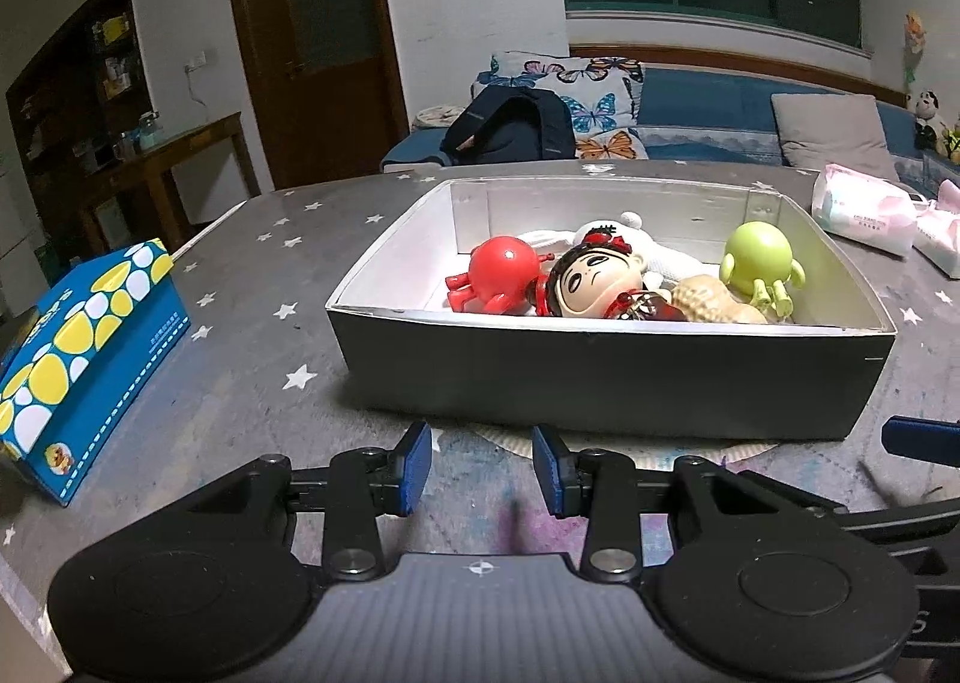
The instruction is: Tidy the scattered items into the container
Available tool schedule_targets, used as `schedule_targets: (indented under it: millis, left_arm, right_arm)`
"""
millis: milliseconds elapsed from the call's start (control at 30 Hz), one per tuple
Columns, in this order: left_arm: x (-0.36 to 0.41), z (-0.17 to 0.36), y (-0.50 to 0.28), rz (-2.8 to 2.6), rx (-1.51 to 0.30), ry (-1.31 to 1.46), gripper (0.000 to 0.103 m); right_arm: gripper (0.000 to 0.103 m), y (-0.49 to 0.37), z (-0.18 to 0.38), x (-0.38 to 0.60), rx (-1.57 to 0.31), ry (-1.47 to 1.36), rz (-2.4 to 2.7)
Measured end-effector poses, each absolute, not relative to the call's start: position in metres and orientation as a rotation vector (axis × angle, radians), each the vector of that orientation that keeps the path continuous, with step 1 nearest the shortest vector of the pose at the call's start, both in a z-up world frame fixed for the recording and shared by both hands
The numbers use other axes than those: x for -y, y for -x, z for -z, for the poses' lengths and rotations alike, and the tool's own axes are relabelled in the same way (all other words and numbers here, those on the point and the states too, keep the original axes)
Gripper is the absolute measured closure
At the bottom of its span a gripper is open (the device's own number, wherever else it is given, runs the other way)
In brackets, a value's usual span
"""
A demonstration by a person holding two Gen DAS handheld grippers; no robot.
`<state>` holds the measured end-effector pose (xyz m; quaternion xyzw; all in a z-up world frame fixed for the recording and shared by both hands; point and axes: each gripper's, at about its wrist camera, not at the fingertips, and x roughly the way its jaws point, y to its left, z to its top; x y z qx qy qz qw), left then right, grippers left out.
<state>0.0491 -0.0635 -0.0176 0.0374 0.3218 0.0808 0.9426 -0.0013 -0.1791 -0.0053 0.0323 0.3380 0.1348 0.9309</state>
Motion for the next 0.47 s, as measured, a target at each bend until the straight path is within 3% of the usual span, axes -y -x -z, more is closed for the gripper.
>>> schedule_targets:
  millis: [467]
  left_arm:
    - [0.051,0.015,-0.059,-0.101,-0.65,-0.034,0.068]
  right_arm:
    - [0.0,-0.004,0.003,0.168,-0.688,-0.046,-0.24]
